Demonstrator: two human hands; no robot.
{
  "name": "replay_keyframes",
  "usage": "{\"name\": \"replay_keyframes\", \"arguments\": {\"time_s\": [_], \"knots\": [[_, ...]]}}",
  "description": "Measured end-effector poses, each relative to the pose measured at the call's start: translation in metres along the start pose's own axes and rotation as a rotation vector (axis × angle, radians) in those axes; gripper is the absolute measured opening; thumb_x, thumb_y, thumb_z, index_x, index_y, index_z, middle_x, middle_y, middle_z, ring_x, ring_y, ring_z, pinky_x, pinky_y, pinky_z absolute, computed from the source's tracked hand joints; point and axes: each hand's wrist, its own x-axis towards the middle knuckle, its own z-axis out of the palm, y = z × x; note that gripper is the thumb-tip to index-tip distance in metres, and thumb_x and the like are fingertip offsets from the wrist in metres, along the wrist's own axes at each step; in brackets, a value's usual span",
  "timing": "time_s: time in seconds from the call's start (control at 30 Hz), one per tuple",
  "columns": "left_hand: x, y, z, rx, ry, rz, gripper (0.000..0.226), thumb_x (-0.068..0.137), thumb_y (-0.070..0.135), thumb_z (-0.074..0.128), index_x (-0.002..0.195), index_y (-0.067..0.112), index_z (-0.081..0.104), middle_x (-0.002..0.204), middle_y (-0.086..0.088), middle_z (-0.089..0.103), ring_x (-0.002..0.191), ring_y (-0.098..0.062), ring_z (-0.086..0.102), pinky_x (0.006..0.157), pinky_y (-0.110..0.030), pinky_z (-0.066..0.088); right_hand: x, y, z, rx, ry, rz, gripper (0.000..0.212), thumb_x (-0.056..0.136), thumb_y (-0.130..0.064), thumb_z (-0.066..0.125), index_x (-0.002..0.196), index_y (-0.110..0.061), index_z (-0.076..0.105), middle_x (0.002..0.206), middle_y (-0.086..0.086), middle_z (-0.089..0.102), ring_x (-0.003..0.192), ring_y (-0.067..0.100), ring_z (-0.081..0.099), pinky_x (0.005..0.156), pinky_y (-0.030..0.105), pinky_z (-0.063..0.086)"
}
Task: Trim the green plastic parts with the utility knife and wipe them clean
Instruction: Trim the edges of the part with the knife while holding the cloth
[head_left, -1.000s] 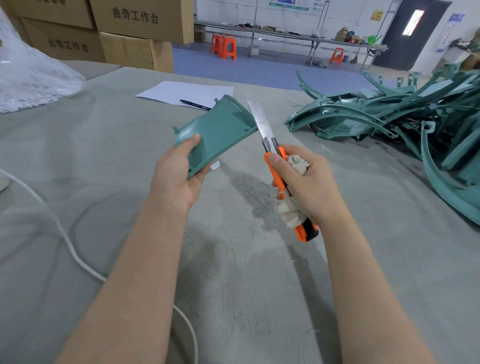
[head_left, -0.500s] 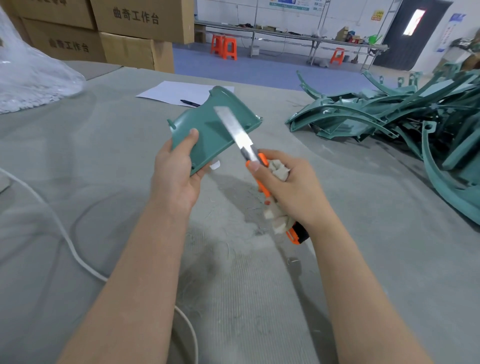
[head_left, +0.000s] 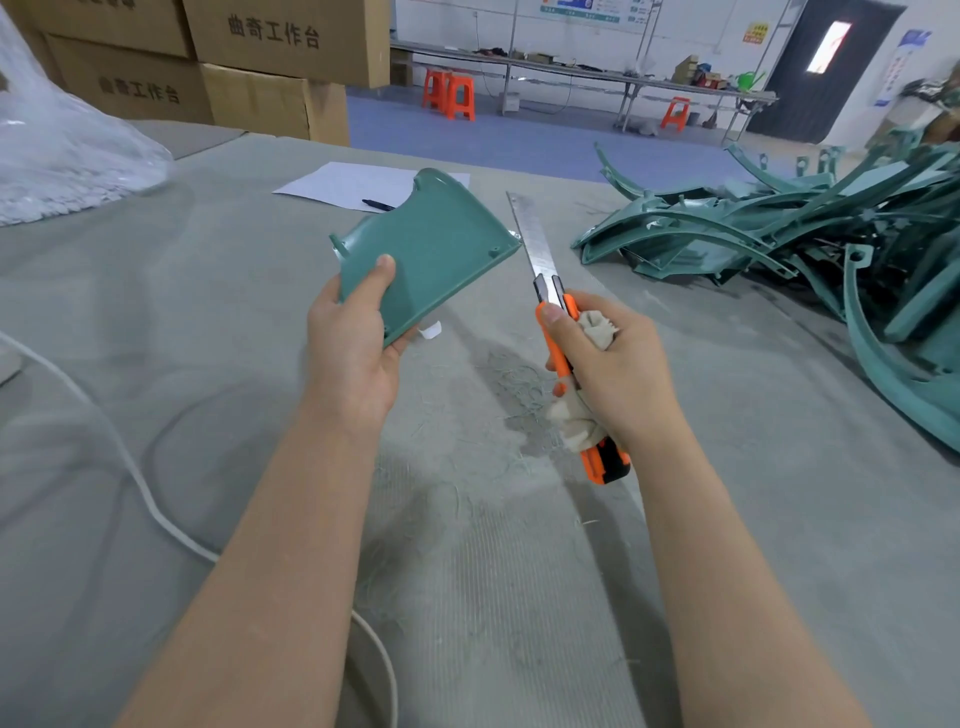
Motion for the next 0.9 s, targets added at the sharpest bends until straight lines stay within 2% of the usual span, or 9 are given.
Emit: {"name": "replay_keyframes", "arguments": {"time_s": [0.17,0.23,0.3,0.43,0.6,0.73,0.9], "knots": [[-0.002,0.001,0.000,0.034,0.004,-0.007,0.006,0.092,0.010,0.061,0.095,0.013,0.066,0.088,-0.004,0.071,0.066,-0.011,0.070,0.052,-0.021,0.053,0.001,0.000,-0.002,0.032,0.039,0.002,0.012,0.090,-0.039,0.065,0.079,-0.041,0.068,0.057,-0.002,0.059,0.048,0.013,0.055,0.057,0.034,0.051],[-0.002,0.001,0.000,0.031,0.008,-0.005,0.006,0.093,0.010,0.061,0.095,0.013,0.066,0.087,-0.004,0.071,0.065,-0.010,0.070,0.051,-0.021,0.053,0.001,0.000,-0.002,0.041,0.027,0.004,0.012,0.090,-0.039,0.065,0.079,-0.042,0.068,0.056,-0.002,0.058,0.049,0.014,0.055,0.058,0.038,0.052],[-0.003,0.002,0.001,0.037,0.004,-0.005,0.007,0.093,0.010,0.061,0.095,0.014,0.066,0.085,-0.002,0.071,0.064,-0.010,0.069,0.052,-0.021,0.052,0.000,0.001,-0.002,0.046,0.016,0.007,0.010,0.090,-0.036,0.066,0.080,-0.039,0.069,0.056,-0.001,0.057,0.051,0.015,0.055,0.059,0.040,0.052],[-0.004,0.001,0.002,0.047,-0.006,-0.003,0.007,0.093,0.010,0.060,0.094,0.014,0.066,0.084,-0.002,0.071,0.065,-0.010,0.069,0.052,-0.021,0.052,0.000,0.001,-0.001,0.049,-0.016,0.013,0.009,0.091,-0.031,0.066,0.083,-0.034,0.067,0.058,0.001,0.055,0.051,0.014,0.052,0.053,0.031,0.049],[-0.003,0.001,0.001,0.049,0.001,-0.007,0.007,0.093,0.010,0.061,0.096,0.014,0.066,0.089,-0.004,0.071,0.067,-0.011,0.070,0.052,-0.021,0.052,0.001,0.004,0.001,0.015,-0.022,-0.008,0.008,0.092,-0.029,0.065,0.084,-0.030,0.068,0.060,0.002,0.055,0.053,0.016,0.054,0.055,0.032,0.050],[-0.002,0.001,0.000,0.048,0.017,-0.002,0.007,0.093,0.009,0.061,0.094,0.014,0.066,0.086,-0.004,0.071,0.066,-0.011,0.070,0.052,-0.022,0.053,0.002,0.008,0.003,-0.012,-0.040,-0.007,0.010,0.091,-0.031,0.065,0.083,-0.035,0.067,0.056,-0.006,0.055,0.051,0.010,0.055,0.055,0.030,0.049],[-0.002,0.002,0.000,0.030,0.018,0.000,0.008,0.093,0.008,0.060,0.093,0.014,0.065,0.084,-0.003,0.071,0.066,-0.011,0.070,0.052,-0.021,0.053,0.003,0.011,0.005,-0.014,-0.053,-0.020,0.007,0.091,-0.032,0.065,0.085,-0.034,0.068,0.055,-0.009,0.053,0.056,0.012,0.057,0.058,0.034,0.052]]}}
